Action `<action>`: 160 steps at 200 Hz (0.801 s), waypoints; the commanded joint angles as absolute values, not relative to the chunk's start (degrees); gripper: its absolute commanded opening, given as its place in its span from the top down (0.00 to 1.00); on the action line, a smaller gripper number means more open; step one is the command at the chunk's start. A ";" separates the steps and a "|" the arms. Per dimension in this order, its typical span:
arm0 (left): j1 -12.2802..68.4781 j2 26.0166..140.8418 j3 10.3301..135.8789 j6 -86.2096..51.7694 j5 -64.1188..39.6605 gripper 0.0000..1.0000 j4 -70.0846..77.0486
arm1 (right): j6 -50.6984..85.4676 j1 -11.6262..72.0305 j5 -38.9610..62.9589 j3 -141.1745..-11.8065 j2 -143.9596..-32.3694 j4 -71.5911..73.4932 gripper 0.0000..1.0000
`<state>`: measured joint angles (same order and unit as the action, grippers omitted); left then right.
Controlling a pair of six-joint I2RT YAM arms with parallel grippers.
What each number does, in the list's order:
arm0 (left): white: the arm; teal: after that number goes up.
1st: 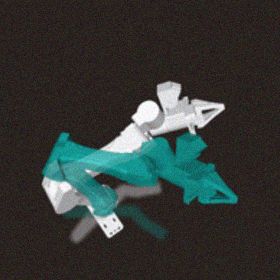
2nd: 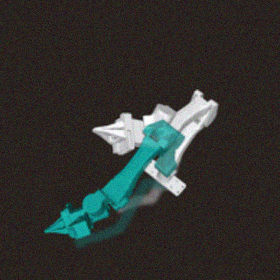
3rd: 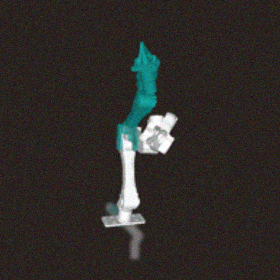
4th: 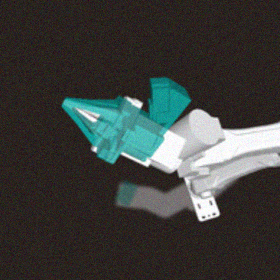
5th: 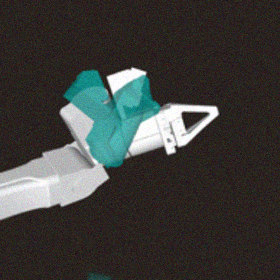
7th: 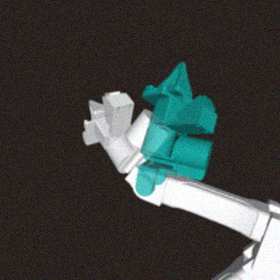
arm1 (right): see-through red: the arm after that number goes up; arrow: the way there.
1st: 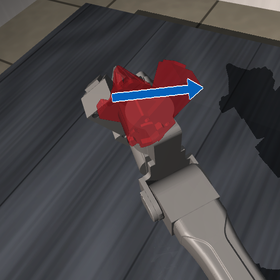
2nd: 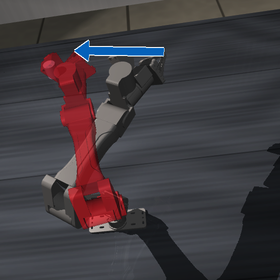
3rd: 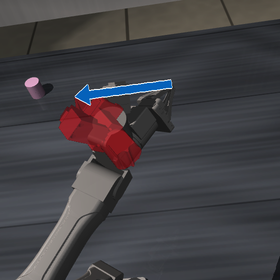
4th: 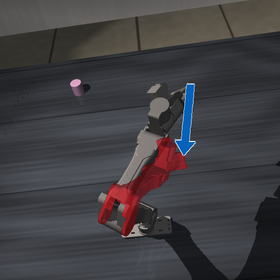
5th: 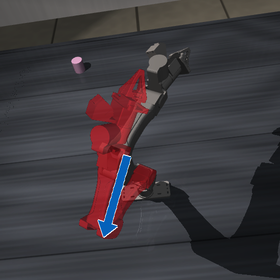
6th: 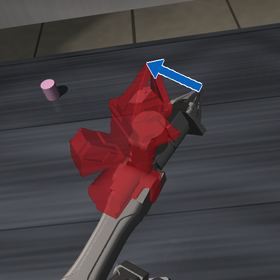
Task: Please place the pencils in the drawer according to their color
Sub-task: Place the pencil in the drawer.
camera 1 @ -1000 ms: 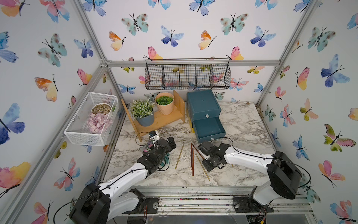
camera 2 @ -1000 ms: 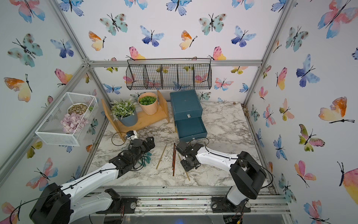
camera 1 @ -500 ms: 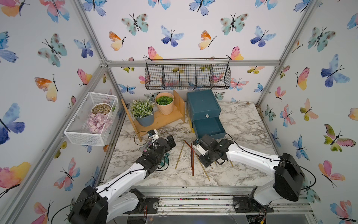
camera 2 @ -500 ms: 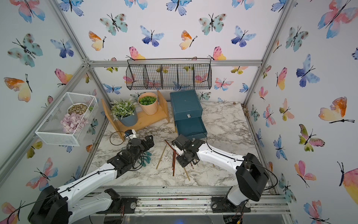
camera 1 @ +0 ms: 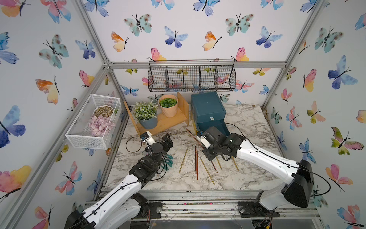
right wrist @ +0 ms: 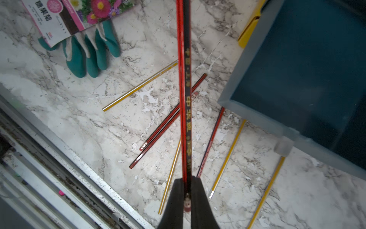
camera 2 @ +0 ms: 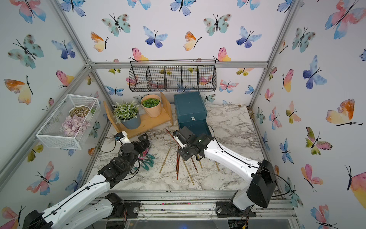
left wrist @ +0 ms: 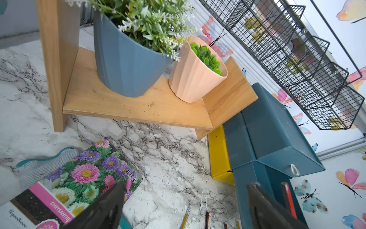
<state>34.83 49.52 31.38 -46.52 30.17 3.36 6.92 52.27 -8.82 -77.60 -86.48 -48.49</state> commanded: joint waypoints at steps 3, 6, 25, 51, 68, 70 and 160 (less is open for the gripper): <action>34.49 48.95 31.38 -45.79 32.78 0.02 1.95 | 4.75 52.38 -20.85 -79.70 -87.10 -53.56 0.96; 34.50 49.03 31.38 -45.83 32.79 0.02 2.01 | 4.48 52.32 -21.80 -79.74 -87.14 -53.77 0.96; 34.45 49.48 31.46 -45.87 32.48 0.02 2.07 | 2.23 52.21 -27.77 -79.54 -87.74 -54.14 0.96; 34.46 50.15 31.42 -46.22 31.93 0.02 2.45 | -0.76 49.88 -29.77 -80.42 -88.43 -53.31 0.96; 34.44 50.35 31.38 -46.23 31.61 0.02 2.72 | -3.89 48.57 -29.51 -80.33 -88.71 -51.64 0.96; 34.38 50.43 31.38 -46.19 31.63 0.01 2.77 | -4.18 48.44 -29.70 -80.40 -88.82 -51.65 0.96; 34.37 52.91 30.85 -46.91 29.88 0.02 4.21 | -19.76 41.79 -25.81 -82.08 -91.03 -46.09 0.96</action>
